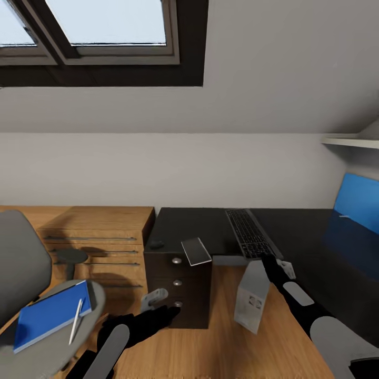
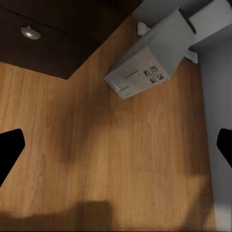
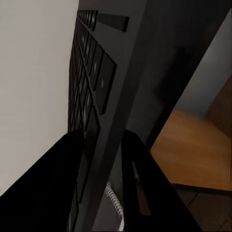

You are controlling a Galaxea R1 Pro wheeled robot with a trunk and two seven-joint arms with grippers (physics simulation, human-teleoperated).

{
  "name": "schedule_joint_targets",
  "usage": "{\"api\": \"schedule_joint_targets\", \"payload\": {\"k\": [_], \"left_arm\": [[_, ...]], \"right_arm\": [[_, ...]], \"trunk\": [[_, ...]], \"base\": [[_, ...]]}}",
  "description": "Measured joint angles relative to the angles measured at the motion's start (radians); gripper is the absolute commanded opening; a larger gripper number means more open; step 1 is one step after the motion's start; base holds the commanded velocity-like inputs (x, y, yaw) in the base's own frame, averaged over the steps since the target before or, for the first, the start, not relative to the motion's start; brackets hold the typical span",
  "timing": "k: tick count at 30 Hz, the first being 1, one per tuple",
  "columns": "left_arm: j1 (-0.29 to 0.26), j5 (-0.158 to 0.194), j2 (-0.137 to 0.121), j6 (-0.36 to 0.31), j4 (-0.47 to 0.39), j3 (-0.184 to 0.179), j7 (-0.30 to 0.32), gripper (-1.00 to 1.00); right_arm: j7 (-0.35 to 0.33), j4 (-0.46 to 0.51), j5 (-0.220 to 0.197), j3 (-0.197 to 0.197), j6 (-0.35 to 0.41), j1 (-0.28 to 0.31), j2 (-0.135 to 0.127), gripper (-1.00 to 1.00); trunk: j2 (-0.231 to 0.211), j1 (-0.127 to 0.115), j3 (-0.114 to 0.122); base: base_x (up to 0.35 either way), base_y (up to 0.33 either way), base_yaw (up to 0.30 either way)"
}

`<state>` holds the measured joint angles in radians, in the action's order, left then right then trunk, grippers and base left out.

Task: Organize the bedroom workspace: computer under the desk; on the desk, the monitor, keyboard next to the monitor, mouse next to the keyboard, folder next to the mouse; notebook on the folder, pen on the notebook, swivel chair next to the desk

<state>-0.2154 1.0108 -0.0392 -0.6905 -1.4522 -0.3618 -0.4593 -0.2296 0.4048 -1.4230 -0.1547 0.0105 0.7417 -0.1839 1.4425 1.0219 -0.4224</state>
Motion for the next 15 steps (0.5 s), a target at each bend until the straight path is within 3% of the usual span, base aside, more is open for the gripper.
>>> {"api": "schedule_joint_targets", "payload": {"k": [5, 15], "left_arm": [[0.0, -0.003, 0.003, 0.001, 0.062, 0.003, -0.002, 1.0], [0.0, -0.007, 0.005, 0.003, 0.082, 0.004, -0.006, 1.0]], "right_arm": [[-0.002, 0.002, -0.001, 0.0, -0.002, 0.0, 0.003, -1.0], [0.0, 0.064, -0.001, 0.005, -0.001, -0.003, 0.0, -1.0]], "trunk": [[-0.035, -0.019, 0.016], [-0.105, -0.058, 0.047]], "base": [[-0.269, 0.0, 0.0], [-0.001, 0.0, 0.0]]}}
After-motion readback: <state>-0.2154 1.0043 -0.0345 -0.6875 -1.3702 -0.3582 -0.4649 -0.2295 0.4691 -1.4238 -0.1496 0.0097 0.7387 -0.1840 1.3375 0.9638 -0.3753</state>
